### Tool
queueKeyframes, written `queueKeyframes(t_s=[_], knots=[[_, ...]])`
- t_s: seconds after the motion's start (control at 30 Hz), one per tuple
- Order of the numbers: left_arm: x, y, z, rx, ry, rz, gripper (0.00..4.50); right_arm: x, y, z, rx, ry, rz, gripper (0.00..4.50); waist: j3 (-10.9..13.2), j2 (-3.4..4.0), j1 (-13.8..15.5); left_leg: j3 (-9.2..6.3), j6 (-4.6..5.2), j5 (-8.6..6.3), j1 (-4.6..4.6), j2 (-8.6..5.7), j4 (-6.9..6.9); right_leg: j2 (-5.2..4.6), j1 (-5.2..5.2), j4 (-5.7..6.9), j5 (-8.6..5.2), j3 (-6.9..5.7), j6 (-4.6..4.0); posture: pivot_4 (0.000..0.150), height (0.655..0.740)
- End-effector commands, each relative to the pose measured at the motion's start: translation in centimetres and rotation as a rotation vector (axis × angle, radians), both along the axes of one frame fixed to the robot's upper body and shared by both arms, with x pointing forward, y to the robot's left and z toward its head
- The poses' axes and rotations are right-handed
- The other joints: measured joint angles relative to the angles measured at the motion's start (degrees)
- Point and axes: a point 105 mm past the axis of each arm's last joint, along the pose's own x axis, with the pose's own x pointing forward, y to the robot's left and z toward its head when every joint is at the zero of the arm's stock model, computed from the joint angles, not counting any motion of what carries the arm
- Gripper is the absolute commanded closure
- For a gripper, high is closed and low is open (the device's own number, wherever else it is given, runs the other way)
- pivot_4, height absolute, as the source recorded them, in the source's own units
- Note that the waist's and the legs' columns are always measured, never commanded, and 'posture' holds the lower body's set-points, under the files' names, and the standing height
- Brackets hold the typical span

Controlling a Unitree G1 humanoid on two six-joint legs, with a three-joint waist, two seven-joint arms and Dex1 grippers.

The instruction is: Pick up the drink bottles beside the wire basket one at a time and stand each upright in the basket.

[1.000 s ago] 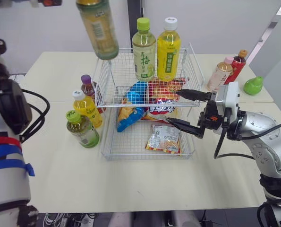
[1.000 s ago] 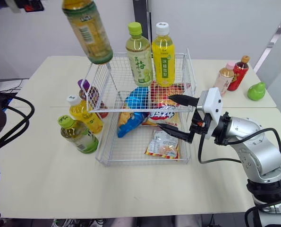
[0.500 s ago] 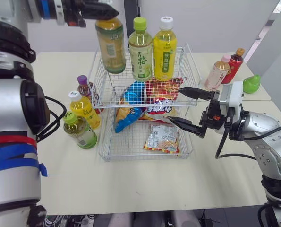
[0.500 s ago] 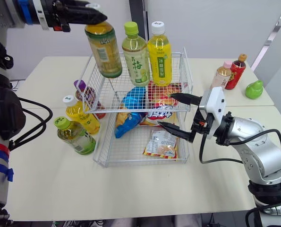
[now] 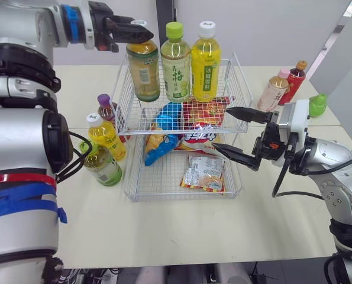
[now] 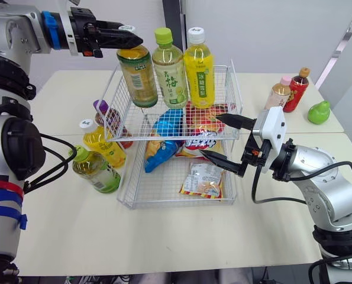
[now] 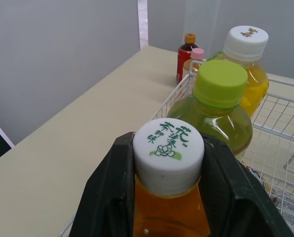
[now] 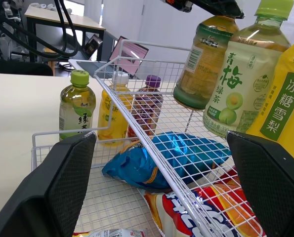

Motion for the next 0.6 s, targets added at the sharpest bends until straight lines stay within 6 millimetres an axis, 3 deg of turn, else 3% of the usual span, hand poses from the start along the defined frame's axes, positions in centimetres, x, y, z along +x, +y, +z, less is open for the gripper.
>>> queueKeyframes(t_s=[0.03,0.2,0.33,0.6], knots=[[-1.0,-0.1,1.9,-0.024,-0.055,-0.040,1.62,-0.5,-0.4,1.2,0.010,-0.053,-0.008,0.00,0.00,0.00,-0.01,0.00,0.00,0.00,0.00,0.00,0.00,0.00,0.00,0.01,0.00,0.01,0.00,0.150,0.7400],[-1.9,0.9,3.0,-0.030,-0.081,-0.045,0.07,-0.5,-0.4,1.2,0.009,-0.050,-0.013,0.00,0.00,0.00,-0.03,0.02,0.00,0.00,0.00,0.00,0.01,0.00,0.00,0.01,0.00,0.00,0.00,0.150,0.7400],[-2.9,2.8,4.7,-0.078,-0.130,0.005,0.02,-0.4,-0.6,1.0,0.008,-0.046,-0.018,0.00,0.00,0.00,-0.22,0.01,0.00,0.00,0.00,0.03,-0.01,0.02,-0.03,0.02,0.00,0.01,0.00,0.150,0.7400],[-6.2,7.6,5.2,-0.053,-0.212,0.096,0.02,0.0,-0.3,1.0,-0.002,-0.043,0.017,0.00,-0.01,0.02,-0.13,-0.07,-0.01,0.00,0.04,0.05,0.01,0.02,0.00,0.04,0.00,0.03,0.00,0.150,0.7400]])
